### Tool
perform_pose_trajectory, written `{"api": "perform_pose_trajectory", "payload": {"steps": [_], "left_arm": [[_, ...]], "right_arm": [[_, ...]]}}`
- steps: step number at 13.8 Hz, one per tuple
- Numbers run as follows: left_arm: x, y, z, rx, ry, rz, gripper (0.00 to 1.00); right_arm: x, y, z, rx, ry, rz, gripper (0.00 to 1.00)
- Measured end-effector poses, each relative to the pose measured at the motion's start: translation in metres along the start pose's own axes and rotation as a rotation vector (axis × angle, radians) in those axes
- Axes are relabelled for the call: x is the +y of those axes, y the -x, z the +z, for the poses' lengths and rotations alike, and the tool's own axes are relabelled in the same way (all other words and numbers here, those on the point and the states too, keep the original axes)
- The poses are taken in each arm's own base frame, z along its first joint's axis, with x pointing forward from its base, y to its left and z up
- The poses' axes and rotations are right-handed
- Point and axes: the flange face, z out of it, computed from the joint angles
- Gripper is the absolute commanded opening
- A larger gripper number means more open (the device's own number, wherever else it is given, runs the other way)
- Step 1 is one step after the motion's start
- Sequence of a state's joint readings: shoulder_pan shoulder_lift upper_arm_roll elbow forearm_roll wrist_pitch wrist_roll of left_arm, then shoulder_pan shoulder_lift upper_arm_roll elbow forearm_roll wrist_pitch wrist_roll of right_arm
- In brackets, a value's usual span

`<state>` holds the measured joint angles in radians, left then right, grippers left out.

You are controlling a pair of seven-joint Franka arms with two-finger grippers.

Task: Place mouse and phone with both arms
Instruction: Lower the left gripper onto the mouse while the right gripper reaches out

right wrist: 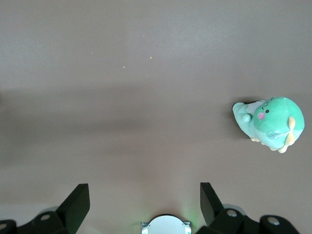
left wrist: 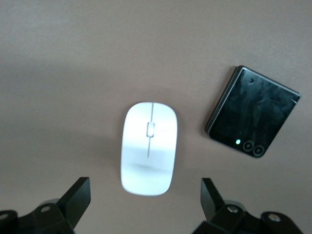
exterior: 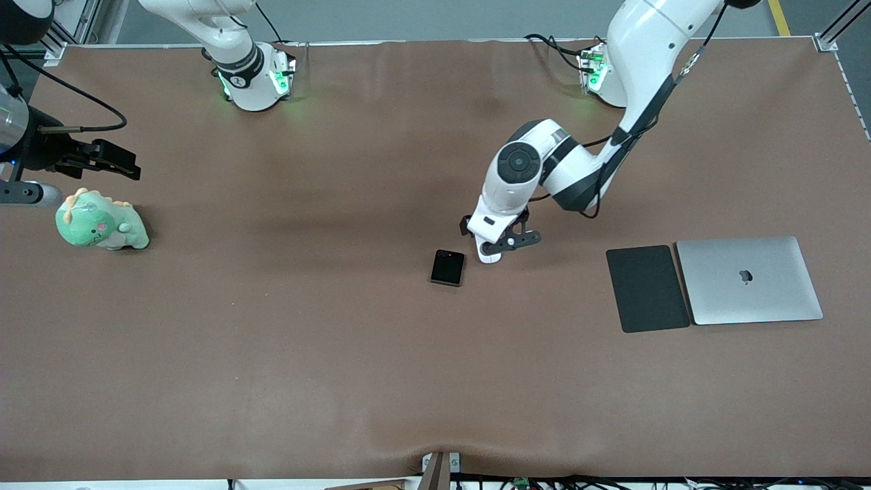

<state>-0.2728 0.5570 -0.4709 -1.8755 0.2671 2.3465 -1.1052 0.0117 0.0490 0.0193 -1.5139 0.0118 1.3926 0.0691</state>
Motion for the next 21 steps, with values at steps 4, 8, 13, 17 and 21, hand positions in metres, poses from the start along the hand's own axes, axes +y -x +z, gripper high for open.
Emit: {"api": "perform_pose_trajectory", "payload": {"steps": [4, 8, 13, 17, 21], "left_arm": [[0.021, -0.014, 0.023, 0.044, -0.009, 0.003, 0.98], [0.025, -0.01, 0.044, 0.04, -0.029, 0.026, 0.94], [0.023, -0.011, 0.046, 0.039, -0.039, 0.026, 0.93], [0.018, -0.01, 0.051, 0.045, -0.057, 0.038, 0.92], [0.015, -0.01, 0.055, 0.042, -0.067, 0.039, 0.9]], "right_arm": [[0.005, -0.002, 0.008, -0.034, 0.0, 0.01, 1.0], [0.005, -0.007, 0.016, -0.052, 0.0, 0.009, 1.0], [-0.001, -0.015, 0.027, -0.067, 0.001, -0.001, 1.0], [-0.009, -0.016, 0.027, -0.062, 0.0, -0.014, 1.0], [-0.056, -0.021, 0.034, -0.043, -0.04, 0.011, 1.0]]}}
